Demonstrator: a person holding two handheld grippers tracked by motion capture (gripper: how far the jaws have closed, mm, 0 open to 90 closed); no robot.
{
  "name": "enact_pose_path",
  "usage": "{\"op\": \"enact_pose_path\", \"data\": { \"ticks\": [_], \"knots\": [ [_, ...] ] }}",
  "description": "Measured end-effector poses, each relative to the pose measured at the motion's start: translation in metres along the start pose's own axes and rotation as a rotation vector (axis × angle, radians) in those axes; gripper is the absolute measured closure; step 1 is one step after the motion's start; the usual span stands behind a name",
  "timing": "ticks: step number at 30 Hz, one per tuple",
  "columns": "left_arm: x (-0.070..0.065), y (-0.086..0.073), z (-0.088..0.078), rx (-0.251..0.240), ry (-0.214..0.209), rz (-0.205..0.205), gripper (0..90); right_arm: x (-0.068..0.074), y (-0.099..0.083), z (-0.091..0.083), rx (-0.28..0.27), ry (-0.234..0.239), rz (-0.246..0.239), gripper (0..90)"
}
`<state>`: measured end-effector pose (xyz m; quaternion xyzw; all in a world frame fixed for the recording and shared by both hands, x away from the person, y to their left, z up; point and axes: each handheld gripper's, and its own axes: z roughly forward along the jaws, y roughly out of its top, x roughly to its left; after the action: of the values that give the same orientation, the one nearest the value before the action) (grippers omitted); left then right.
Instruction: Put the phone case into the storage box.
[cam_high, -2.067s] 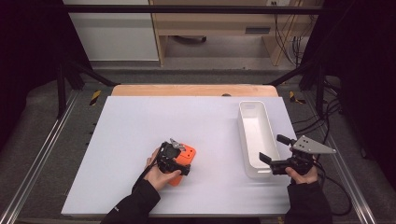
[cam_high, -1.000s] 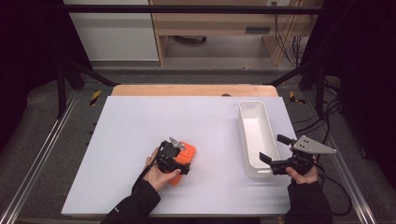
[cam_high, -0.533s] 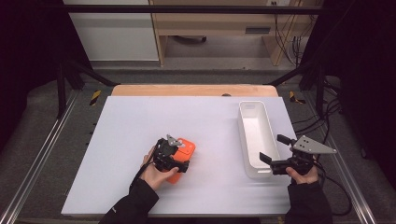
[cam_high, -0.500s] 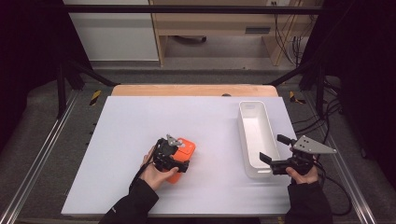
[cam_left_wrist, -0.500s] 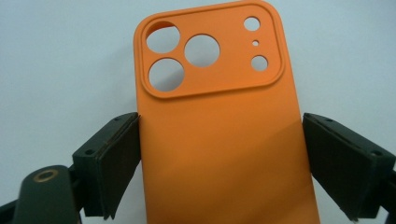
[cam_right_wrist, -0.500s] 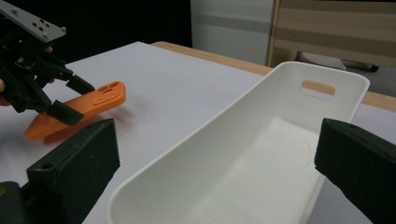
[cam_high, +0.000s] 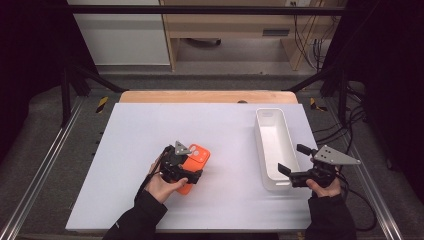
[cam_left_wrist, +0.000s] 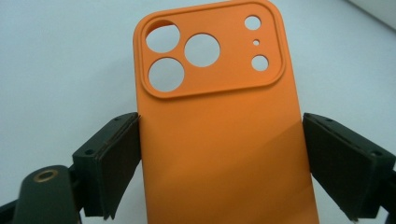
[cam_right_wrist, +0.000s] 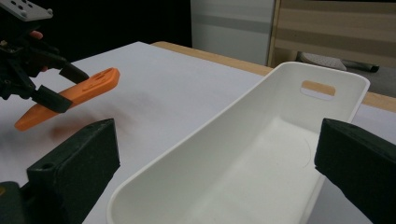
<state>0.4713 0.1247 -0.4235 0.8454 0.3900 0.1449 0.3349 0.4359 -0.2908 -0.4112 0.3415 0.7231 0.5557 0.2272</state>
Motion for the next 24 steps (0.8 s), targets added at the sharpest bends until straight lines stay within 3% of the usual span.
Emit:
{"op": "enact_pose_path", "data": {
  "ticks": [10, 17, 24],
  "knots": [
    [0.0, 0.002, -0.01, -0.017, -0.026, 0.056, 13.1, 0.0, 0.0, 0.0, 0.0, 0.002, -0.003, 0.4],
    [0.0, 0.002, -0.017, -0.047, -0.065, 0.106, 13.1, 0.001, 0.0, 0.001, 0.002, 0.007, -0.006, 0.4],
    [0.001, 0.002, -0.021, -0.066, -0.087, 0.124, 13.1, 0.002, 0.001, 0.001, 0.005, 0.009, -0.012, 0.4]
  ]
}}
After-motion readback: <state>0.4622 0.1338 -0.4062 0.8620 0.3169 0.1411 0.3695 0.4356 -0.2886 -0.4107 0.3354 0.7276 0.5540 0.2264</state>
